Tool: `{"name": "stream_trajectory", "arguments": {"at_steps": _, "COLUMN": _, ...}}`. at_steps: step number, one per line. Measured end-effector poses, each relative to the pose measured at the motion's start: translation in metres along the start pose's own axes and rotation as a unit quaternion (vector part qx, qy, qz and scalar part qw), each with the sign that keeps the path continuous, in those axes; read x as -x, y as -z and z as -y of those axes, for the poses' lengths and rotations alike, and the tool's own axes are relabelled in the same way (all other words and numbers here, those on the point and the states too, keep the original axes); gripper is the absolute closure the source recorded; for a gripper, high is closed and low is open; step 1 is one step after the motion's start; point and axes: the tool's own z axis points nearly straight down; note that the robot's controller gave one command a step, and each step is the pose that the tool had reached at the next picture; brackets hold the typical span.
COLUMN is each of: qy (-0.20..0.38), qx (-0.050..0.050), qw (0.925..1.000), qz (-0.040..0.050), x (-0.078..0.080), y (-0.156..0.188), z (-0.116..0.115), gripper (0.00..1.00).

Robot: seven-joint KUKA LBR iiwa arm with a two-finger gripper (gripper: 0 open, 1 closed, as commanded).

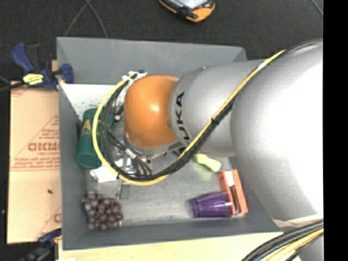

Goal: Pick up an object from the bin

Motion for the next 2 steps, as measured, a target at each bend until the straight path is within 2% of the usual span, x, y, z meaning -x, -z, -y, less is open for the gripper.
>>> {"name": "stream_trajectory", "arguments": {"at_steps": 1, "qy": 0.000, "qx": 0.000, "qw": 1.0000, "qz": 0.0000, "x": 0.000, "y": 0.000, "z": 0.000, "gripper": 0.00}}
{"name": "stream_trajectory", "arguments": {"at_steps": 2, "qy": 0.005, "qx": 0.001, "qw": 1.0000, "qz": 0.0017, "x": -0.002, "y": -0.005, "z": 0.011, "gripper": 0.00}}
